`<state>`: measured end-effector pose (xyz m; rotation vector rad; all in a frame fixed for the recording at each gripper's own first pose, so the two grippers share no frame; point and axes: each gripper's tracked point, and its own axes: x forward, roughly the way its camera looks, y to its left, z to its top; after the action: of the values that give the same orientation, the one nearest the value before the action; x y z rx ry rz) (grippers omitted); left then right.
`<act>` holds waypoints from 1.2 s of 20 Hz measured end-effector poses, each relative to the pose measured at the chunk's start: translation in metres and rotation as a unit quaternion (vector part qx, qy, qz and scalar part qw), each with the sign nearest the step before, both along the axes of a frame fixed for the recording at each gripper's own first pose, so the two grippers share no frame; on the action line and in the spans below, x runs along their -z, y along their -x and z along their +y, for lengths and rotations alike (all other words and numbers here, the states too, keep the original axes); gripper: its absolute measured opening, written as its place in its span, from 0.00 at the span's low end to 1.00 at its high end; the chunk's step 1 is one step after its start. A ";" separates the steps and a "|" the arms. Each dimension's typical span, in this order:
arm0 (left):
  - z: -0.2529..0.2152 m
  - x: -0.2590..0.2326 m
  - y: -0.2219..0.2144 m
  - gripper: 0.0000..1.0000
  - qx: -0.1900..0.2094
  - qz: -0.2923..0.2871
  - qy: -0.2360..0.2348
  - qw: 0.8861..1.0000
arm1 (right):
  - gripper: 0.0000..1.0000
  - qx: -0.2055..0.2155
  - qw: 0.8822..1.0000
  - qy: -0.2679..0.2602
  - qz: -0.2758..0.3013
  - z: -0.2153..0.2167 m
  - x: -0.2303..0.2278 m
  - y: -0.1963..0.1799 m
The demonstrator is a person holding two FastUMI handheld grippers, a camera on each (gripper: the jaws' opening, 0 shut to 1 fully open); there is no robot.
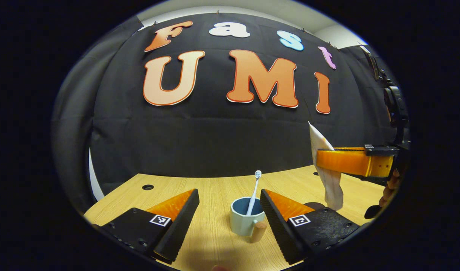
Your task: Put the toothbrush and toothpaste on the desktop into the cup, then pick up the cup and place it on the coaster on the desktop.
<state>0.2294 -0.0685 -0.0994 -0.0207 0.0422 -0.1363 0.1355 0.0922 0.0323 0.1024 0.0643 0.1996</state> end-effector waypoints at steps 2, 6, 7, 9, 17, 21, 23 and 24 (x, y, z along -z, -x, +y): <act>0.009 0.002 0.009 0.98 -0.003 0.002 0.008 1.000 | 0.18 -0.002 1.000 -0.012 -0.024 0.008 -0.007 -0.008; 0.028 0.004 0.026 0.98 -0.014 0.000 0.016 1.000 | 0.18 -0.021 0.997 -0.042 -0.058 0.029 -0.015 -0.023; 0.033 0.003 0.029 0.98 -0.017 -0.001 0.016 1.000 | 0.18 -0.031 0.997 -0.049 -0.060 0.035 -0.015 -0.027; 0.043 0.007 0.038 0.98 -0.022 -0.005 0.013 1.000 | 0.18 -0.049 0.995 -0.057 -0.063 0.045 -0.010 -0.035; 0.087 0.023 0.065 0.98 -0.062 -0.006 0.032 0.998 | 0.18 -0.078 0.988 -0.070 -0.110 0.073 -0.007 -0.069; 0.093 0.025 0.071 0.97 -0.070 -0.006 0.045 0.996 | 0.18 -0.075 0.988 -0.037 -0.129 0.084 0.005 -0.083; 0.095 0.023 0.074 0.97 -0.073 -0.009 0.043 0.996 | 0.18 -0.074 0.989 -0.024 -0.126 0.088 0.016 -0.088; 0.097 0.022 0.077 0.97 -0.075 -0.013 0.040 0.996 | 0.18 -0.068 0.990 -0.016 -0.123 0.087 0.022 -0.091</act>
<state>0.1523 0.0286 -0.1210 -0.1010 0.0094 0.0122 0.2269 0.1795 0.0104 0.1045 -0.1790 0.3481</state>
